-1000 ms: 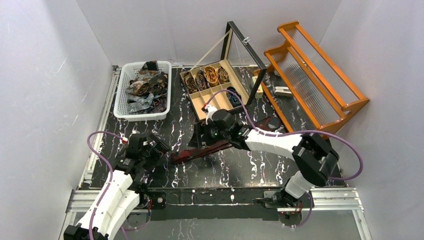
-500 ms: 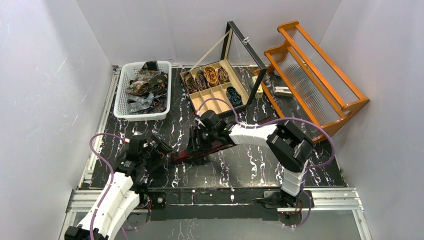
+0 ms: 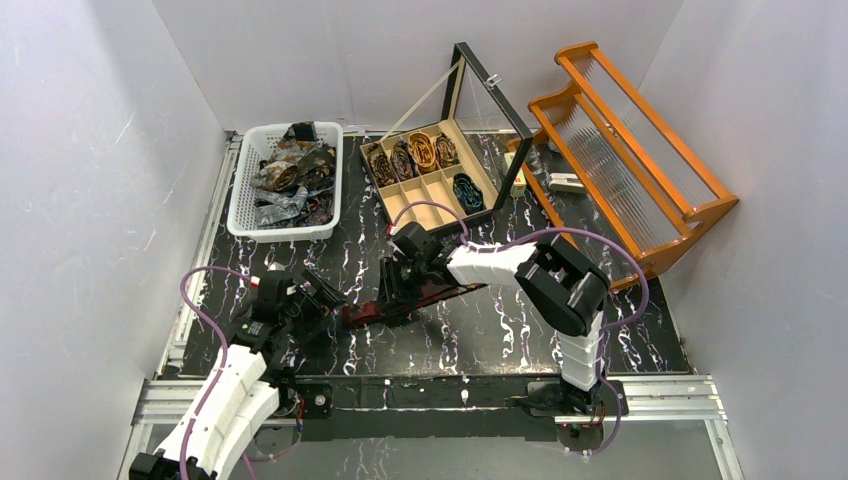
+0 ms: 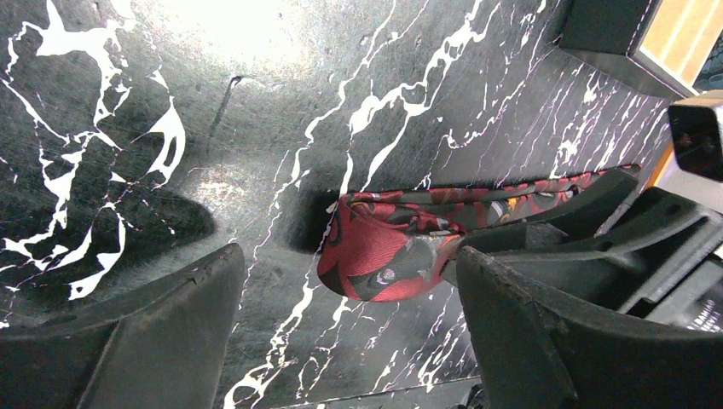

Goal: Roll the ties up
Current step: Roll the tie at the center of the board.

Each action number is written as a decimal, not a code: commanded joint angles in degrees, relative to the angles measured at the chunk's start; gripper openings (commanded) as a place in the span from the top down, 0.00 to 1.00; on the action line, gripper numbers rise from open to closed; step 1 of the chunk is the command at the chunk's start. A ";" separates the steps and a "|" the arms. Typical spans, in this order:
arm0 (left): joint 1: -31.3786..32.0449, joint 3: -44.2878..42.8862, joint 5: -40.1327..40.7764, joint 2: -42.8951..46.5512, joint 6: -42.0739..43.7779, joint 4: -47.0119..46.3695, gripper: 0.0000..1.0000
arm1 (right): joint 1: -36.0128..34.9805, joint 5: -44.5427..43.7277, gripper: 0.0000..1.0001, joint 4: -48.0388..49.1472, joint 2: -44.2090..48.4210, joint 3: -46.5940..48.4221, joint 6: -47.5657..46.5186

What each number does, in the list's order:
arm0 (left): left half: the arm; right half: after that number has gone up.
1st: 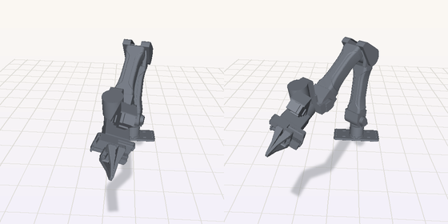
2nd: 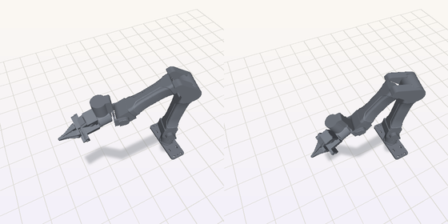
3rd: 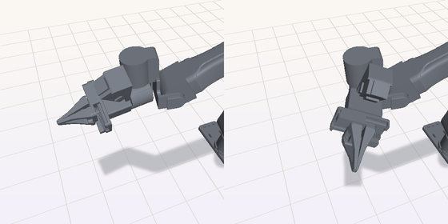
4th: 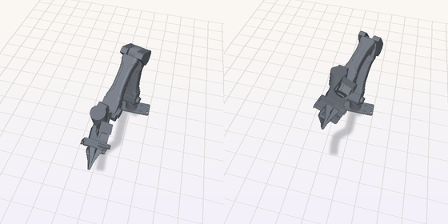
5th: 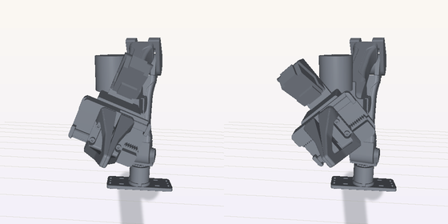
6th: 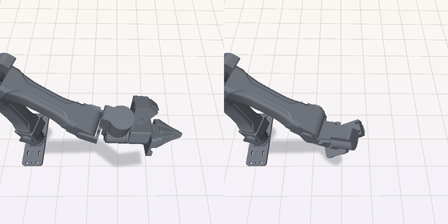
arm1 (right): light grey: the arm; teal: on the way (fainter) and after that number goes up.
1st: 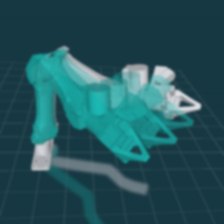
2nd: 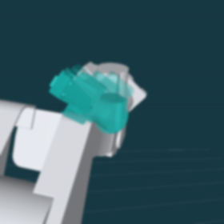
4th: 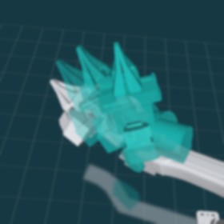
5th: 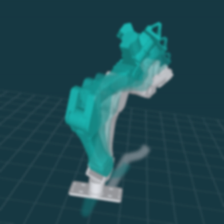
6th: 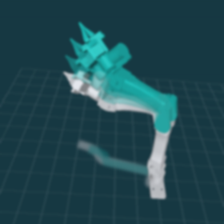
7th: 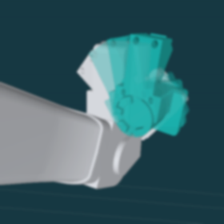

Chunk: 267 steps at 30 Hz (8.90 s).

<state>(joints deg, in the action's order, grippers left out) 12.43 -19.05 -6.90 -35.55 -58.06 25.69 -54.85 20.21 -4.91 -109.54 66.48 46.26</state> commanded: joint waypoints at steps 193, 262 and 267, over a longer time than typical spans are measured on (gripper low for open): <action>44.96 -41.26 48.53 -51.28 -0.23 33.65 1.00 | 12.89 -19.92 0.44 -11.25 17.28 -6.23 -3.19; 12.29 -10.25 11.47 -13.02 -1.40 7.46 0.02 | -1.87 15.23 0.01 18.31 7.90 -7.72 -73.54; 7.56 -11.63 8.89 -13.42 1.65 7.74 0.02 | -2.59 14.57 0.01 21.01 5.18 -7.19 -68.09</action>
<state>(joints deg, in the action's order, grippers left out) 23.09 -28.97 6.02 -48.90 -59.96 32.82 -56.66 33.36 14.68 -102.61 57.01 -25.19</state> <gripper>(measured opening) 0.982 0.985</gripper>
